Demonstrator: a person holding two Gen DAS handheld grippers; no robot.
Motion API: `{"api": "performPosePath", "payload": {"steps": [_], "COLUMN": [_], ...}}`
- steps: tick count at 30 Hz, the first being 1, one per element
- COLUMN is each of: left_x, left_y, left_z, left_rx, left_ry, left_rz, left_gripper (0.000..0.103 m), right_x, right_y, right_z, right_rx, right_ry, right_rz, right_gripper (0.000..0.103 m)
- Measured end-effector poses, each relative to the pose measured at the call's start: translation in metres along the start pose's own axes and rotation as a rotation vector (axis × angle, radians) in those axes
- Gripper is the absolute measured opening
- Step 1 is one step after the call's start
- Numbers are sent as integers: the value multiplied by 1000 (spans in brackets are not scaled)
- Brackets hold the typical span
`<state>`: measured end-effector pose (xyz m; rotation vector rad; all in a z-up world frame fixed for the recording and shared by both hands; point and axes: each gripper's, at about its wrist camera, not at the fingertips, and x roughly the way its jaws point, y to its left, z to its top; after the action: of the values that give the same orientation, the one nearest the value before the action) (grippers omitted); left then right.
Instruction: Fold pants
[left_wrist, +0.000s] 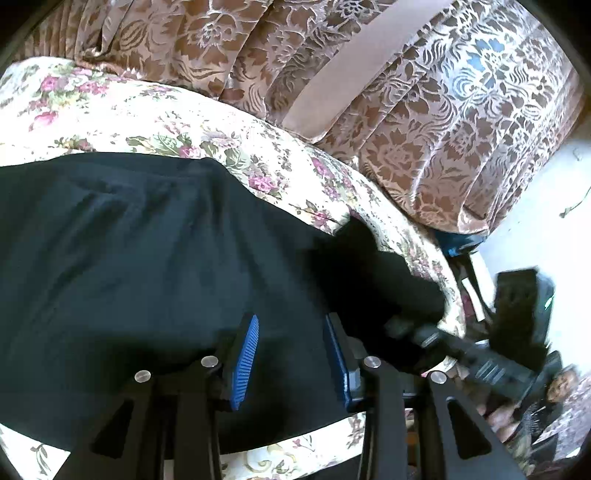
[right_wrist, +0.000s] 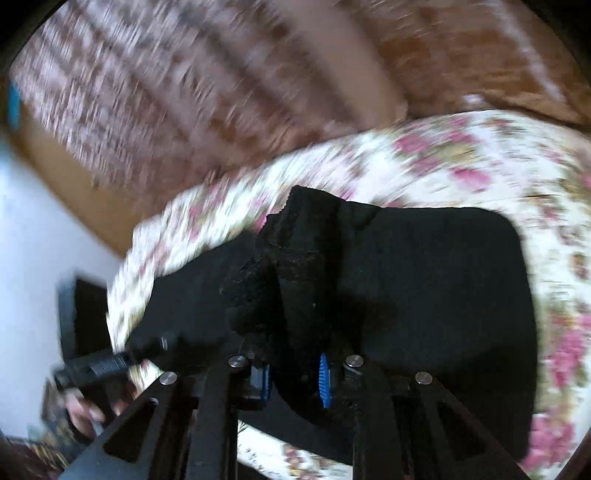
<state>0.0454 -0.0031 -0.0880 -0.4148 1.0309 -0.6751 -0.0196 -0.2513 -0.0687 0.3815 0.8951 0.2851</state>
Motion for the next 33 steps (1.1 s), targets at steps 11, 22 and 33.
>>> {"api": "performPosePath", "payload": {"steps": [11,22,33], "left_x": [10,65,52], "left_y": [8,-17,-55], "left_z": [18,22,30], "left_rx": [-175,-120,-28], "left_ry": [57,201,170], "left_rz": [-205,-153,-225], "left_gripper": [60,59,14], "right_x": [14,-100,-91], "right_y": [17,-76,-116], "right_z": [-21,-59,-99], "right_rx": [-73,168,304], "right_ry": [70,-74,-2], "right_rz": [63,-166,-255], "right_gripper": [54,54,57]}}
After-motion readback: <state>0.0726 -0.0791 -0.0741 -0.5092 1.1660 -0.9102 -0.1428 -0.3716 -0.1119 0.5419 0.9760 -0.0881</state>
